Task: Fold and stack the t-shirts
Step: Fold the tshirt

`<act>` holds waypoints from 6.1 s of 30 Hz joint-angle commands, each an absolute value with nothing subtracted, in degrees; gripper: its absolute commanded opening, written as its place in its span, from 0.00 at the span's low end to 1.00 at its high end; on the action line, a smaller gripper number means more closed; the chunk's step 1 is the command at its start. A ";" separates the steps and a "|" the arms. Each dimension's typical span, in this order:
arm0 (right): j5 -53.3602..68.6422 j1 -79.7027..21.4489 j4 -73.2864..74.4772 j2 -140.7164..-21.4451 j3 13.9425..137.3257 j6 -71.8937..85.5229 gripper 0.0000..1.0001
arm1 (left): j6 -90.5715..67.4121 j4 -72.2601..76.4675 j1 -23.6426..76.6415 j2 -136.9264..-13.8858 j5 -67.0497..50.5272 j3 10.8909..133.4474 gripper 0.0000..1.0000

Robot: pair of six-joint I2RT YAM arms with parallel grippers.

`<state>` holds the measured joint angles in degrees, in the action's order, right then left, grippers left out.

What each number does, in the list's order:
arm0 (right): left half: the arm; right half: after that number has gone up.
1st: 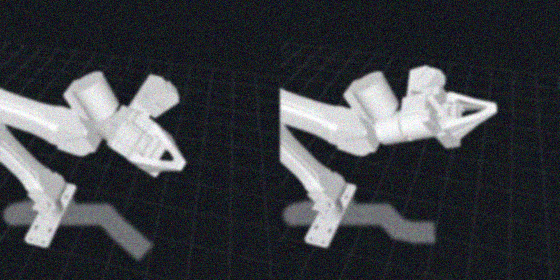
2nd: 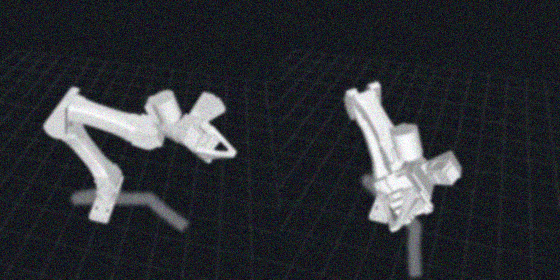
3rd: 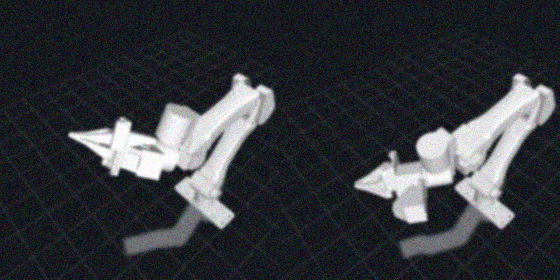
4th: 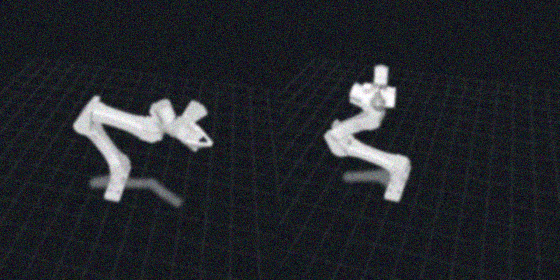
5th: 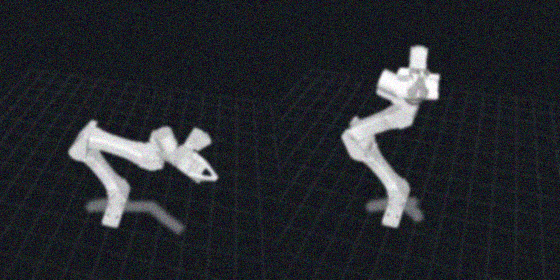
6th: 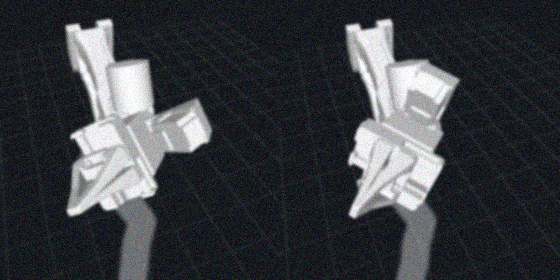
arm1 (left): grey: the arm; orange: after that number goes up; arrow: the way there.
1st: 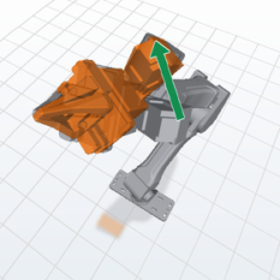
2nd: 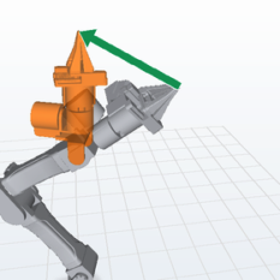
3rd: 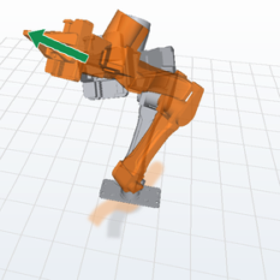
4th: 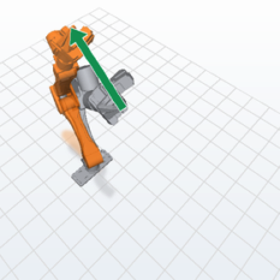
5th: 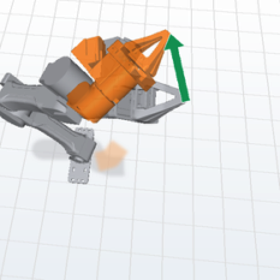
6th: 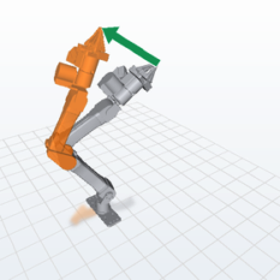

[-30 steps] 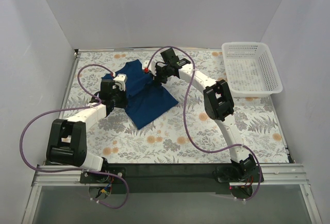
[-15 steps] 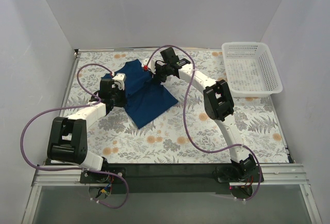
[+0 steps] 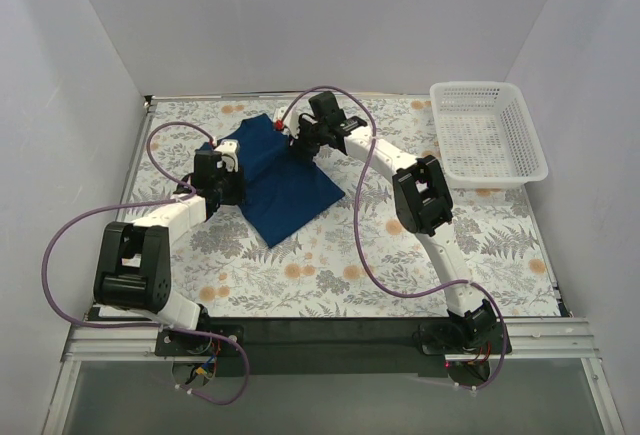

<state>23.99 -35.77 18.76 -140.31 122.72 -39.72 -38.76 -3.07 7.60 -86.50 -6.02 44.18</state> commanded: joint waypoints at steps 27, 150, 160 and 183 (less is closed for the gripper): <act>35.87 -25.14 14.16 -110.74 75.41 -18.47 0.66 | -89.81 -15.38 22.23 -52.99 -8.90 25.67 0.72; 37.61 -31.29 47.72 -80.25 51.32 -83.85 0.01 | -23.39 -22.67 61.00 -57.15 -3.16 31.64 0.00; 42.54 -28.31 48.08 -89.55 72.14 -73.05 0.01 | -13.37 -17.95 46.44 -54.58 -6.24 36.91 0.00; 41.14 -23.29 27.97 -123.75 108.82 -37.12 0.01 | -7.47 16.77 19.34 -79.97 -9.59 43.94 0.00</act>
